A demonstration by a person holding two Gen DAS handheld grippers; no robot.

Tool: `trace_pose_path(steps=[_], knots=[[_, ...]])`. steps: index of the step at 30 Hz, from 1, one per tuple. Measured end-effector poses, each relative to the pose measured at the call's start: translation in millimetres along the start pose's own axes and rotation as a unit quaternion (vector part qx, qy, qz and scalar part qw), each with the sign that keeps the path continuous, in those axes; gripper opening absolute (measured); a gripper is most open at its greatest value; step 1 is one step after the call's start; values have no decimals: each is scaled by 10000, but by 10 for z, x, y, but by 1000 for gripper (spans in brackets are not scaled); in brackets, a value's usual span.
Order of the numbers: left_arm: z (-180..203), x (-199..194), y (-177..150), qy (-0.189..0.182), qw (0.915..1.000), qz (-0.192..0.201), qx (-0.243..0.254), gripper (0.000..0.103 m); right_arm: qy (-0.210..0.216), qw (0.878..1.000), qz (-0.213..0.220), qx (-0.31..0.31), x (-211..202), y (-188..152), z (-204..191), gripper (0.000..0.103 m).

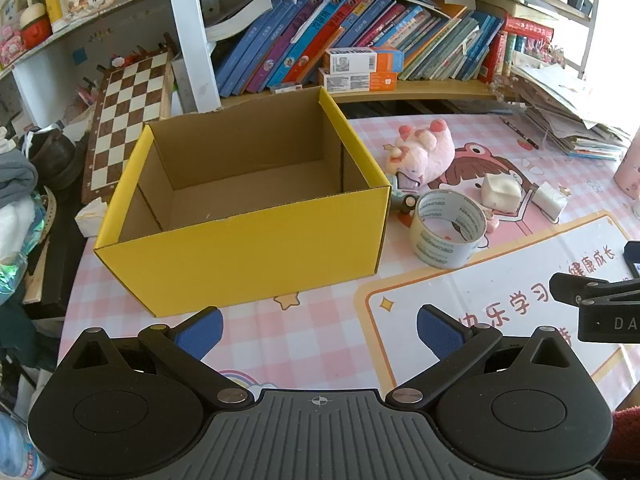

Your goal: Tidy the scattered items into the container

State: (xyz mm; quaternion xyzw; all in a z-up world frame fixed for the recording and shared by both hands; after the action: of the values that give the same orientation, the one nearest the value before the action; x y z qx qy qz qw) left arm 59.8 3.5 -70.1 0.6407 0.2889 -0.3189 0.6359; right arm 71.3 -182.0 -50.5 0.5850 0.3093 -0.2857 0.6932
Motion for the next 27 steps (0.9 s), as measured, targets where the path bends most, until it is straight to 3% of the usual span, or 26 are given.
trace_pose_path(steps=[27], knots=[[114, 39, 22, -69, 9998, -57, 180, 103, 103, 9999, -59, -53, 80, -8, -3, 103]])
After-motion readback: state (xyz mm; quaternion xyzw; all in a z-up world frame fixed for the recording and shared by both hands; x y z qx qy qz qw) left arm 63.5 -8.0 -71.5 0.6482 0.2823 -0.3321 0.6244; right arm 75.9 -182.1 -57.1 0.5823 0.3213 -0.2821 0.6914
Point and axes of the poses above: each gripper's, at about its wrist camera, not at the fingertips, and x roughly the way its jaws point, z to its right, y to its top, the point moved 8 cm from there along x, roughly the way its jaws point, and after that the axes turned 4 degrees about -y, right-handed, at the moved point
